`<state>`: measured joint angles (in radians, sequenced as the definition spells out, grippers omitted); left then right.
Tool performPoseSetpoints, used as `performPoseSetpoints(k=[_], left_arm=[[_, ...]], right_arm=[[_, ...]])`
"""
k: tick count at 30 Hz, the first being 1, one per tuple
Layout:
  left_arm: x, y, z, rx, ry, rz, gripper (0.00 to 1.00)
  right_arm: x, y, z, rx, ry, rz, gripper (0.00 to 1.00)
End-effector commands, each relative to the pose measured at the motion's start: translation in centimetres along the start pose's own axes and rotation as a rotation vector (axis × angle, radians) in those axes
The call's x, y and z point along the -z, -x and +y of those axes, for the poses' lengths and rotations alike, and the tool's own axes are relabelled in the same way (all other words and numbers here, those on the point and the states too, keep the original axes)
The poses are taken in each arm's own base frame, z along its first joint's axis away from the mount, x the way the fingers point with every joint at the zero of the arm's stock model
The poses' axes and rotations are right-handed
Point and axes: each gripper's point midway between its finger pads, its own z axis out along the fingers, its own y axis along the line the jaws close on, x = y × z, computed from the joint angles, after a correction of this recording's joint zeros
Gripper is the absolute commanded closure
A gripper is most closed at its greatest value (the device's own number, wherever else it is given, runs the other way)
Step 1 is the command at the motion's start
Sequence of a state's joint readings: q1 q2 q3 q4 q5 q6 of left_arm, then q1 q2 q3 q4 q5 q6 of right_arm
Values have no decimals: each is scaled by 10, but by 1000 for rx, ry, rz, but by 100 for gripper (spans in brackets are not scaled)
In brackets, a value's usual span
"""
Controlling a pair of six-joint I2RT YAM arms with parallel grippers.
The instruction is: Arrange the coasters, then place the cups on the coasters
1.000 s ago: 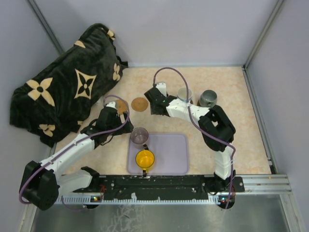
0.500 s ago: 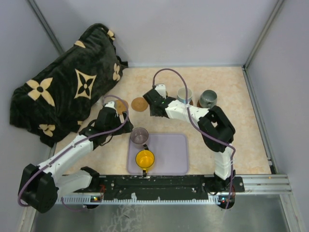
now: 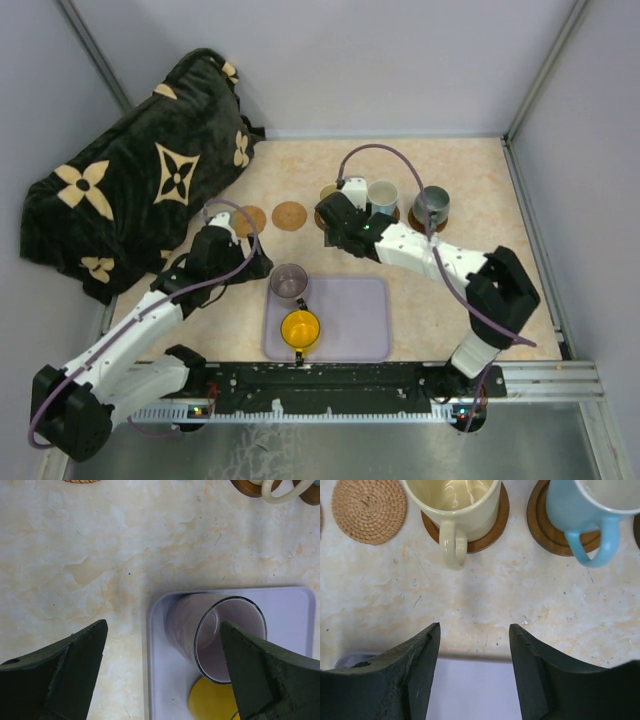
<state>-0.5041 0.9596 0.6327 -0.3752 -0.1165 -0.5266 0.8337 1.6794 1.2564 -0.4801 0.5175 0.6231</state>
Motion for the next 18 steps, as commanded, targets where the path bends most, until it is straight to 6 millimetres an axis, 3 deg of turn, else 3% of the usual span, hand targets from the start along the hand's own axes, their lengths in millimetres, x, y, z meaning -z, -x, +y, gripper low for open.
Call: performPoseSetpoints(k=[1,9,18], left_arm=[[20,8,-16,-11,-84,-9,1],[39,-11,-39,13,-192,94,1],[44,-39,-64,16,-253,184,1]], right_arm=[[38,26,-10,-81,41,-108,42],[61,15,-27,-101,93,-128,42],[71,10,-27,-127,163,-149,42]])
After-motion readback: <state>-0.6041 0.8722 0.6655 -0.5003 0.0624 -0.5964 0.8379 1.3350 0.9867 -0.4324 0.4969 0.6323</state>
